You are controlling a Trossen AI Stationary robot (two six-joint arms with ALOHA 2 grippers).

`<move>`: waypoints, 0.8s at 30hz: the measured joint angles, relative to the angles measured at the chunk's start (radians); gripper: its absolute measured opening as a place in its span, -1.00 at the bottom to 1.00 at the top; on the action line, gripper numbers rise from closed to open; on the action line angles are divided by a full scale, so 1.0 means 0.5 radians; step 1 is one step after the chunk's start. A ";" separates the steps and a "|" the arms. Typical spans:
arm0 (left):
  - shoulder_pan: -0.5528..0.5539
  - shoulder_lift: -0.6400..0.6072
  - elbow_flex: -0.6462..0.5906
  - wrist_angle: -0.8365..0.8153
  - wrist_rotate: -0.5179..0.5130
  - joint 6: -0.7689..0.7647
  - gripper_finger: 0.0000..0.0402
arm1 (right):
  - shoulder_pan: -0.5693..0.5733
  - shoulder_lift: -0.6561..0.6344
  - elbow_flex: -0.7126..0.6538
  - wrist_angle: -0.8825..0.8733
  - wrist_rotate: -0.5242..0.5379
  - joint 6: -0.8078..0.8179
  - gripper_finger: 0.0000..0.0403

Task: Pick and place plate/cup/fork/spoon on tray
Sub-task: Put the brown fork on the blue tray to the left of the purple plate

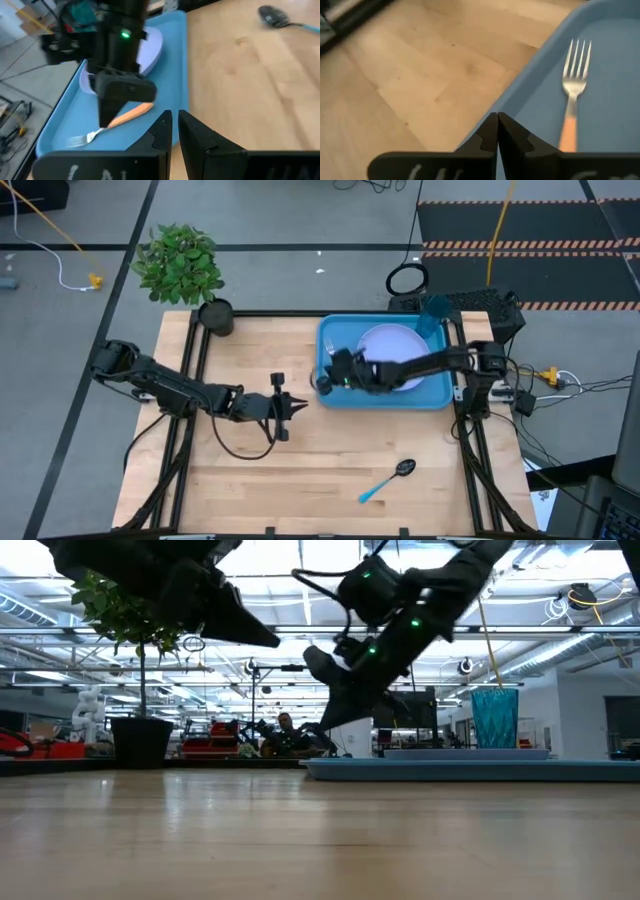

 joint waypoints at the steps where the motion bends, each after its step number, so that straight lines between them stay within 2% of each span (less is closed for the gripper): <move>1: 0.020 0.000 0.001 -0.026 -0.002 -0.014 -0.83 | -0.056 0.000 0.047 -0.072 -0.081 -0.066 -0.98; 5: 0.092 -0.019 0.001 -0.235 -0.005 -0.135 -0.83 | -0.287 -0.001 0.167 -0.246 -0.438 -0.422 -0.98; 9: 0.169 -0.031 0.003 -0.422 -0.015 -0.295 -0.83 | -0.505 -0.001 0.183 -0.263 -0.897 -0.938 -0.98; 12: 0.202 -0.030 0.000 -0.471 -0.018 -0.398 -0.83 | -0.629 0.001 0.184 -0.300 -1.104 -1.379 -0.98; 15: 0.203 -0.030 0.001 -0.486 -0.018 -0.501 -0.83 | -0.705 0.035 0.184 -0.325 -1.167 -1.663 -0.98; 24: 0.154 -0.030 0.001 -0.168 -0.018 -0.582 -0.83 | -0.647 0.233 0.391 -0.667 -1.189 -1.891 -0.98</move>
